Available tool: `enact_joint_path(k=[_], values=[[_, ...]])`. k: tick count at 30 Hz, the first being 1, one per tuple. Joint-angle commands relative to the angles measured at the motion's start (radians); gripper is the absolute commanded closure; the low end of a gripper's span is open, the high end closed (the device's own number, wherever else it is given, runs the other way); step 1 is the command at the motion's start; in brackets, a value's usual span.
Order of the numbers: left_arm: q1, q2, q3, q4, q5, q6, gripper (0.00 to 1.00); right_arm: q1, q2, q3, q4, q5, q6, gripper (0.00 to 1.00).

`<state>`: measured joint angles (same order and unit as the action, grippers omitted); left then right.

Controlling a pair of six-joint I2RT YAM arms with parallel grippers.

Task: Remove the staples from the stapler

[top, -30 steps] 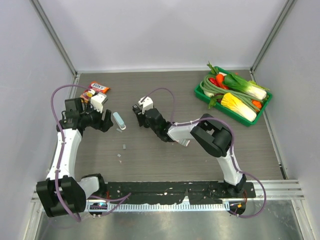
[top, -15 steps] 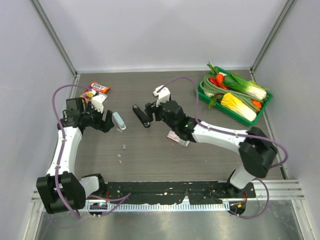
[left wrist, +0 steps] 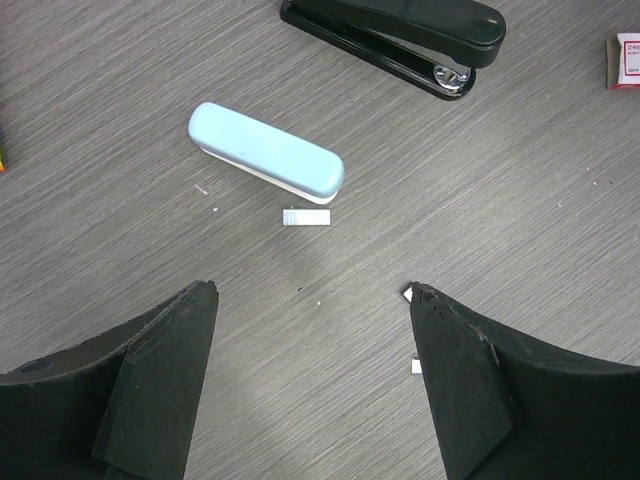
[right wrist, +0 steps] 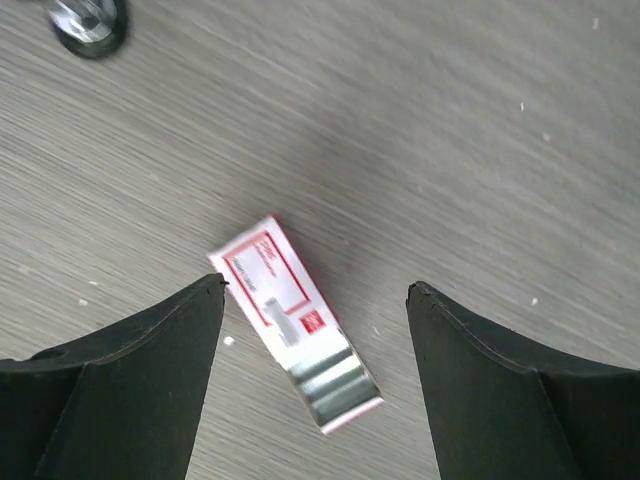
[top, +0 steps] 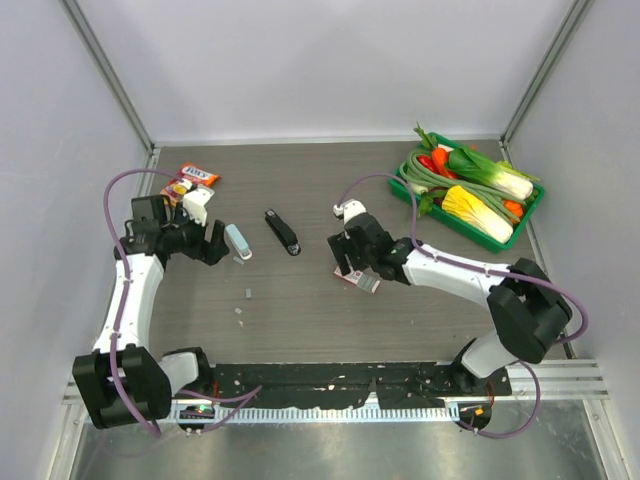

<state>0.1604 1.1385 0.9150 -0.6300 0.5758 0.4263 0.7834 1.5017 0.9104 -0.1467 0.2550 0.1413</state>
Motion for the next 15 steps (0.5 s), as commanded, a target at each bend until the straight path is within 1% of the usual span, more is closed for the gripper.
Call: enact_joint_path(k=[1,4,9,12,15], values=[[0.008,-0.037,0.045,-0.011,0.036,0.003,0.18,-0.074,0.009,0.03,-0.082,-0.066,0.004,0.21],[0.008,-0.049,0.042,-0.014,0.035,0.0,0.18,-0.104,0.022,0.03,-0.071,-0.121,0.044,0.22],[0.005,-0.049,0.032,-0.017,0.032,0.023,0.18,-0.104,0.077,0.024,-0.042,-0.204,0.029,0.22],[0.007,-0.016,0.028,-0.014,0.026,0.06,0.18,-0.104,0.121,0.039,-0.051,-0.191,0.029,0.22],[0.007,0.039,0.035,-0.01,0.009,0.086,0.18,-0.11,0.132,0.028,-0.018,-0.177,0.044,0.22]])
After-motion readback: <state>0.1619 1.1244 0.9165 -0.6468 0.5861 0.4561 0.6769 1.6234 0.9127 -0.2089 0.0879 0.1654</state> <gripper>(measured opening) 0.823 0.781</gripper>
